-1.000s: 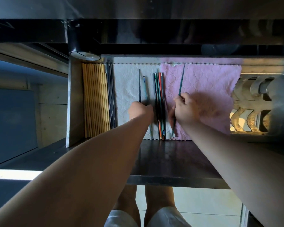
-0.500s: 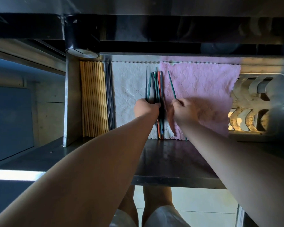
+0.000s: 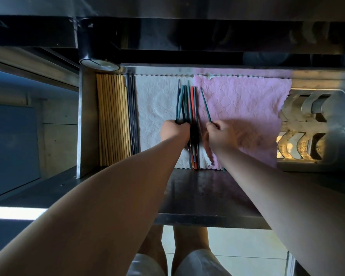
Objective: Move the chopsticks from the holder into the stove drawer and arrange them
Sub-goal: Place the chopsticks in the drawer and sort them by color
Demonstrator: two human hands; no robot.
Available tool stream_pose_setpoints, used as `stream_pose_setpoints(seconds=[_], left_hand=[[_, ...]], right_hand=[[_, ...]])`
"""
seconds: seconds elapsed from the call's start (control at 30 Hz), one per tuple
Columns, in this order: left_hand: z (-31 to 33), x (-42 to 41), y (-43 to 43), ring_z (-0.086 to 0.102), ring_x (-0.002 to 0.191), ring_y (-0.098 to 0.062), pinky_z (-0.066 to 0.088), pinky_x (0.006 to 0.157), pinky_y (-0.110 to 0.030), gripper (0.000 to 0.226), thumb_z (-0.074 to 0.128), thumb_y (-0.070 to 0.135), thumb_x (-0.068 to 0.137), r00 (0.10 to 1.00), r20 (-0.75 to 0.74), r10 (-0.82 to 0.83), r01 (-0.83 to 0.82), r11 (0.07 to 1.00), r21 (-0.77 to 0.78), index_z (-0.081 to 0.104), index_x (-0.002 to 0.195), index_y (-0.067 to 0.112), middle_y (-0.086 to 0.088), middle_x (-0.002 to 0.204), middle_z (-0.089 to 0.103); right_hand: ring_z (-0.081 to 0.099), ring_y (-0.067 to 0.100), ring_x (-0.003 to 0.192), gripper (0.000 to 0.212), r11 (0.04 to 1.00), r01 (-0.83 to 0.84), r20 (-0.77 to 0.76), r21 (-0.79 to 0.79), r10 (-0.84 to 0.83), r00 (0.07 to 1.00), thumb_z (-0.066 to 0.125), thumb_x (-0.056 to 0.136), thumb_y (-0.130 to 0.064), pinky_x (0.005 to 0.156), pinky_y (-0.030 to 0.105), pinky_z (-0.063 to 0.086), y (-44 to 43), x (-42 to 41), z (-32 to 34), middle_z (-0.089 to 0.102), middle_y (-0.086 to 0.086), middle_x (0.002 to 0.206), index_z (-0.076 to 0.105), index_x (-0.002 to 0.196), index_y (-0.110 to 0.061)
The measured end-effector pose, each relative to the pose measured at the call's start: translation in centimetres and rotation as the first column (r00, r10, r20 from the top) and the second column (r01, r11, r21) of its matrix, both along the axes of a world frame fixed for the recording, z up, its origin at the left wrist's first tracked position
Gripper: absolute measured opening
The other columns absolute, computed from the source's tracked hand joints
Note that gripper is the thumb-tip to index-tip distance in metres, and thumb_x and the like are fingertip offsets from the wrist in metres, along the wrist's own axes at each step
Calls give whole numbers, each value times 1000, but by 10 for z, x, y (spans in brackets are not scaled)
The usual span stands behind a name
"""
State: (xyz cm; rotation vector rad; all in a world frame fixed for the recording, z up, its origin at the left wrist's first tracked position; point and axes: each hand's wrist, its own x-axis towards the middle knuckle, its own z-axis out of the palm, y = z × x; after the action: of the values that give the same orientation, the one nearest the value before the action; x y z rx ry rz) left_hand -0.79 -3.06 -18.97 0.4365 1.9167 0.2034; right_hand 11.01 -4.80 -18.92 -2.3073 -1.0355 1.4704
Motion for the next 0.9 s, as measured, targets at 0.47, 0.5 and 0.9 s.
stream_pose_setpoints(seconds=[0.47,0.5,0.9], left_hand=[[-3,-44,-16,59,76,-24,42,62,-27,15,53,15,91,999,-39,0,4,995,99,62,102,9,-10,91,67],[-3,-46,-16,59,75,-24,42,63,-27,16,53,15,91,999,-42,8,-4,994,110,63,102,8,-10,91,68],[0,-61,-18,56,66,-20,40,56,-24,15,53,15,92,999,-47,3,3,991,135,63,101,9,-7,84,65]], right_hand=[[67,25,86,19,997,-28,159,72,16,987,69,82,-22,75,28,50,7,-38,-8,74,7,92,75,99,-17],[67,26,85,17,996,-47,181,71,33,983,69,82,-22,72,28,49,8,-40,-8,74,8,89,75,96,-15],[61,33,101,26,954,-288,369,-88,299,880,58,85,-30,70,30,40,16,-53,5,67,9,106,65,102,-11]])
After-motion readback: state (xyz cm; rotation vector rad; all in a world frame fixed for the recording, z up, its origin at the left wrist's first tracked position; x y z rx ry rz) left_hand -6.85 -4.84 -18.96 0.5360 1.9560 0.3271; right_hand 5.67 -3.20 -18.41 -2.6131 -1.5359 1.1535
